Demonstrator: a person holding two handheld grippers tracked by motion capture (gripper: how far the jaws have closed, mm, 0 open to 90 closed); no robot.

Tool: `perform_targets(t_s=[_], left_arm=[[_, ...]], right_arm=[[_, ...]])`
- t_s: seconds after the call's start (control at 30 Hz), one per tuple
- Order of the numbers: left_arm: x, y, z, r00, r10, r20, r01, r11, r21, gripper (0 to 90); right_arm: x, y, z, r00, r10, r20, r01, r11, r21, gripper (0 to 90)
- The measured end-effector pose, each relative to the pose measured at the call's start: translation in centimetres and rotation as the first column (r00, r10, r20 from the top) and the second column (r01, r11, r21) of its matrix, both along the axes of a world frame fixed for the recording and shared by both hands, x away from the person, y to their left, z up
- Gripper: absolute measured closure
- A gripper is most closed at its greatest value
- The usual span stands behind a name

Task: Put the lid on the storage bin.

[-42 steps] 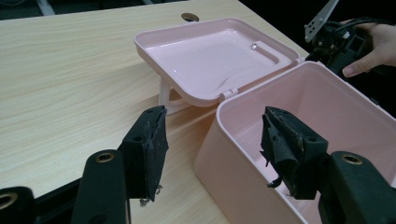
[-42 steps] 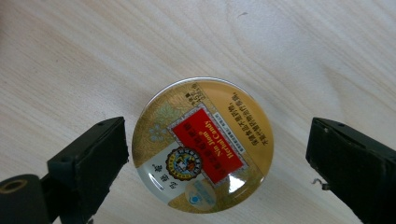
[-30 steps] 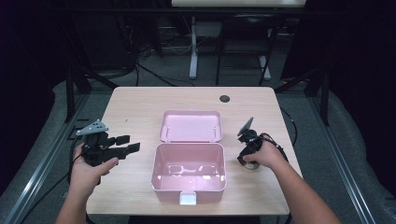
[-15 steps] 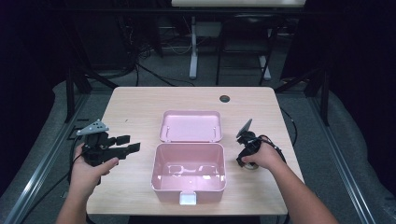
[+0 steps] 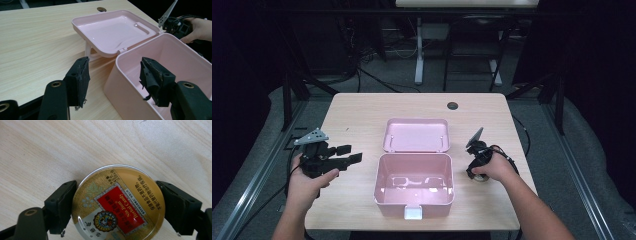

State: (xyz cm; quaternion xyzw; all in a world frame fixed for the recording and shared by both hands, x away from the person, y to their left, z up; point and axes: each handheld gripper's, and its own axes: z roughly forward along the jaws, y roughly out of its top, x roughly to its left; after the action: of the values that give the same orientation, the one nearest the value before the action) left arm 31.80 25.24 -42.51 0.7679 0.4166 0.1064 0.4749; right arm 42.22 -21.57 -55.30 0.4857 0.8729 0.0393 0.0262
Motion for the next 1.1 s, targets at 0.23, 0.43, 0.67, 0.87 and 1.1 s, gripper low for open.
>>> perform_targets(t_s=[0.23,0.43,0.67,0.87,1.1], left_arm=[[0.02,0.03,-0.02,1.0000,0.003,-0.003,-0.003,1.0000,-0.001,40.6],[0.05,0.02,-0.08,1.0000,0.004,-0.004,-0.004,1.0000,-0.003,40.6],[0.07,0.00,-0.09,1.0000,0.003,-0.005,-0.003,1.0000,0.001,40.6],[0.12,0.00,-0.18,1.0000,0.002,-0.005,-0.002,1.0000,0.000,40.6],[0.12,0.02,-0.15,1.0000,0.002,-0.002,-0.002,1.0000,0.000,40.6]], right_arm=[[-0.04,0.14,0.05,1.0000,-0.001,-0.004,0.001,1.000,-0.007,19.6],[-0.04,0.22,0.06,0.9999,0.011,-0.008,-0.011,1.000,-0.006,19.7],[-0.16,0.45,0.40,0.9998,0.018,-0.009,-0.018,1.000,-0.015,19.7],[-0.09,0.37,0.33,0.9997,0.016,-0.016,-0.016,1.000,-0.014,19.7],[-0.11,0.02,-0.04,0.9998,0.012,-0.015,-0.012,1.000,-0.006,18.3]])
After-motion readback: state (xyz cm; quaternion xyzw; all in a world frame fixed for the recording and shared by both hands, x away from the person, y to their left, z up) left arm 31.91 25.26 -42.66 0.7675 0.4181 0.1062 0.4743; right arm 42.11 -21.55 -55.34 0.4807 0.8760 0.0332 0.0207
